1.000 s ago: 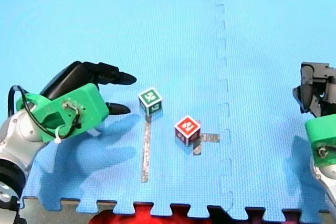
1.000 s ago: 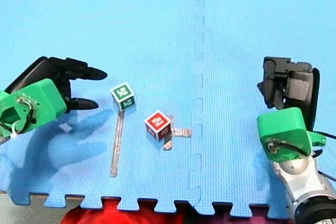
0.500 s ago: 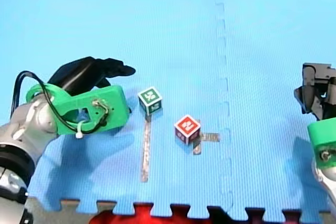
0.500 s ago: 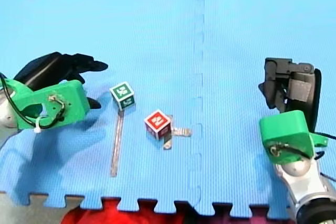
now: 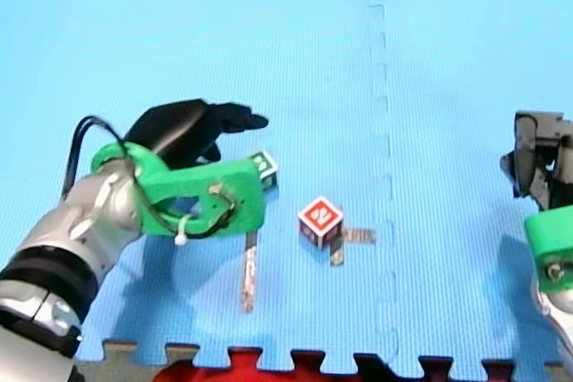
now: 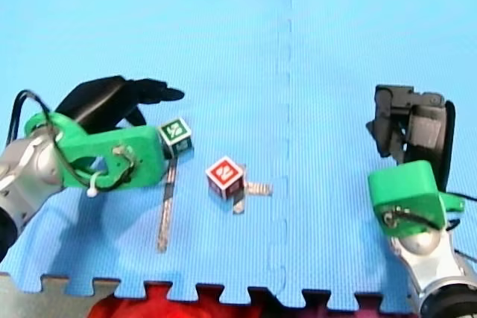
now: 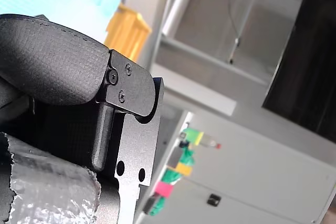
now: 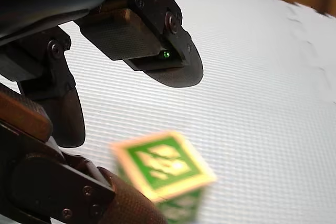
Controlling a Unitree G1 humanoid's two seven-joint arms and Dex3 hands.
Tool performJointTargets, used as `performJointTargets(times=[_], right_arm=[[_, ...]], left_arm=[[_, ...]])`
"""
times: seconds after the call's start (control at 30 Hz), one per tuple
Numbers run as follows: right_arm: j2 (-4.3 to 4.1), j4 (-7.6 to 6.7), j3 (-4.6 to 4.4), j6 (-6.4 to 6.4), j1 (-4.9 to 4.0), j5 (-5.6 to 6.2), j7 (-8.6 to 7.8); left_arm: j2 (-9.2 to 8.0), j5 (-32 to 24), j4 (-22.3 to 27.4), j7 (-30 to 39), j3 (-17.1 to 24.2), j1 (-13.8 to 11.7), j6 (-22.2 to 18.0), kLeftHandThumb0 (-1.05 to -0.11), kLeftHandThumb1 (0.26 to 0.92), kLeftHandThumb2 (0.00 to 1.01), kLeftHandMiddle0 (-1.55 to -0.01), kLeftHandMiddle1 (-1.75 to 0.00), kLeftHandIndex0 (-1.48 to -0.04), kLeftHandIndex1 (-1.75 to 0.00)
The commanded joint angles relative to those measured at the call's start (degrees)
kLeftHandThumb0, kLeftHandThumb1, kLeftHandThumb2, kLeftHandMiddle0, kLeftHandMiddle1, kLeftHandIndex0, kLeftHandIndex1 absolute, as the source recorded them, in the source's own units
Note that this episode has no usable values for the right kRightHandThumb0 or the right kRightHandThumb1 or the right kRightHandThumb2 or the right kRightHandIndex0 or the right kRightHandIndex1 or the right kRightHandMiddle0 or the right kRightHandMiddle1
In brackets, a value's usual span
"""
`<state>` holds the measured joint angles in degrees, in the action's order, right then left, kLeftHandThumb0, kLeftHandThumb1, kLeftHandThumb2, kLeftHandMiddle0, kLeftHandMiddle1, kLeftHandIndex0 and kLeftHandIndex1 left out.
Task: Stack cube left
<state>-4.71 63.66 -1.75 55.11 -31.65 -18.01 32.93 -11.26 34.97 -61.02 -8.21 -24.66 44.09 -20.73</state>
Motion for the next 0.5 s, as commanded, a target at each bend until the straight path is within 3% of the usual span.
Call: performJointTargets(times=[0.0, 0.2, 0.37, 0.47], right_arm=[[-0.14, -0.13, 0.01, -0.04, 0.11, -0.1, 0.25], [0.21, -0.59, -0.2, -0.75, 0.28, -0.65, 1.33], [0.37, -1.34, -0.32, -2.56, 0.45, -1.44, 3.11], [0.43, -1.67, -0.56, -3.24, 0.5, -2.0, 4.08]], left_arm=[[0.13, 0.89, 1.25, -0.24, -1.09, -0.29, 0.79, -0.786, 0.673, 0.0, -0.85, -0.78, -0.65, 0.0], [0.52, 2.19, 2.63, -0.14, -2.52, -0.06, 2.13, -0.787, 0.666, 0.0, -0.9, -0.8, -0.66, -0.01], [0.68, 0.69, 3.86, 2.22, -1.89, -0.59, 3.42, -0.768, 0.661, 0.0, -0.91, -0.82, -0.66, 0.0], [0.38, 0.34, 3.89, 2.66, -1.83, -0.79, 3.18, -0.746, 0.657, 0.0, -0.89, -0.96, -0.65, 0.0]])
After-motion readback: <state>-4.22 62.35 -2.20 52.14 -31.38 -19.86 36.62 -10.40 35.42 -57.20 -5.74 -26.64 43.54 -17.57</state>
